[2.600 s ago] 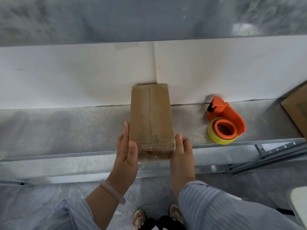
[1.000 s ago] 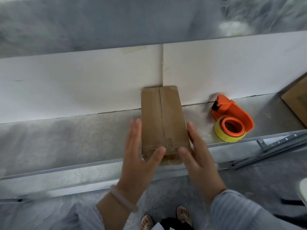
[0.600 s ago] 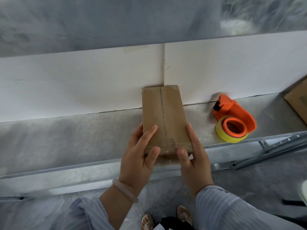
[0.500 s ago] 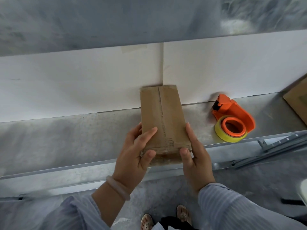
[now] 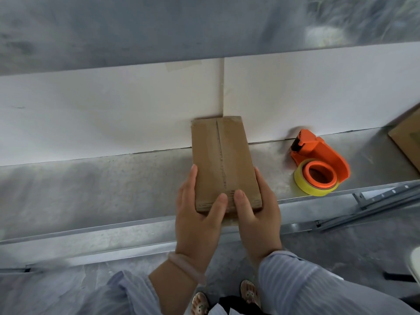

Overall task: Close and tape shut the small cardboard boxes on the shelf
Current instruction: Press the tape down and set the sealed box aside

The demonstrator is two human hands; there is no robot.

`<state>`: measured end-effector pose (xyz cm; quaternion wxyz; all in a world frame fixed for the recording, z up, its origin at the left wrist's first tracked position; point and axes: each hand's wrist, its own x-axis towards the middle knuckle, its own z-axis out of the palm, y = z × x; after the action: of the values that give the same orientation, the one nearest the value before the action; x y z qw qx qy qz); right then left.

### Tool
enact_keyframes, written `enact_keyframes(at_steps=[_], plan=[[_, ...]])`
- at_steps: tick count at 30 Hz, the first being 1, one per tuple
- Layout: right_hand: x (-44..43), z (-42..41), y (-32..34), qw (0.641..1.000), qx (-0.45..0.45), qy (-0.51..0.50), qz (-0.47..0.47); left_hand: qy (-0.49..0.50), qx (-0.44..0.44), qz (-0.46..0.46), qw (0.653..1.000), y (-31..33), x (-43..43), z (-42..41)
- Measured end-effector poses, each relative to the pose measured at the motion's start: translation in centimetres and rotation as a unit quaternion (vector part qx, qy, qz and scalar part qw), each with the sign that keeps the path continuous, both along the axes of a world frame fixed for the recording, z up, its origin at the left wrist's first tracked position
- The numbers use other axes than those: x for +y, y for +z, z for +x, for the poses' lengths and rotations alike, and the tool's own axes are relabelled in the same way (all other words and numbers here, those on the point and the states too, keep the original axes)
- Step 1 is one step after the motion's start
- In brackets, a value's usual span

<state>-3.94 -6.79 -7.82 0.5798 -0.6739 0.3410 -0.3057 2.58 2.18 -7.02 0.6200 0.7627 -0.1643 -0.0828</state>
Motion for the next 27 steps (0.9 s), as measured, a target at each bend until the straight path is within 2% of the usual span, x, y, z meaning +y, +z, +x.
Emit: enact_keyframes(at_steps=[7, 10, 12, 15, 18, 20, 24, 27], plan=[[-0.3, -0.2, -0.3, 0.998, 0.033, -0.029, -0.052, 0.016, -0.045, 0.009, 0.999, -0.6, 0.0, 0.1], [-0.9, -0.6, 0.0, 0.995, 0.058, 0.005, -0.078, -0.014, -0.115, 0.034, 0.993, -1.1, 0.9, 1.0], [-2.1, -1.4, 0.4, 0.987, 0.081, 0.064, -0.125, -0.07, -0.152, 0.066, 0.984, -0.6, 2.1, 2.0], [-4.0, -2.2, 0.8, 0.957, 0.047, 0.147, -0.247, -0.136, -0.277, 0.126, 0.943, 0.8, 3.5, 3.8], [-4.8, -1.9, 0.9, 0.934, -0.028, 0.184, -0.306, -0.187, -0.399, 0.097, 0.892, 1.7, 3.2, 4.6], [-5.2, -1.4, 0.9, 0.925, -0.044, 0.192, -0.325, -0.211, -0.416, 0.067, 0.882, 1.6, 2.8, 4.9], [-6.6, -1.7, 0.9, 0.915, -0.033, 0.244, -0.32, -0.237, -0.401, 0.073, 0.882, 1.6, 3.1, 5.7], [-7.6, -2.1, 1.1, 0.901, -0.014, 0.29, -0.321, -0.292, -0.411, 0.083, 0.86, 1.8, 3.8, 6.6]])
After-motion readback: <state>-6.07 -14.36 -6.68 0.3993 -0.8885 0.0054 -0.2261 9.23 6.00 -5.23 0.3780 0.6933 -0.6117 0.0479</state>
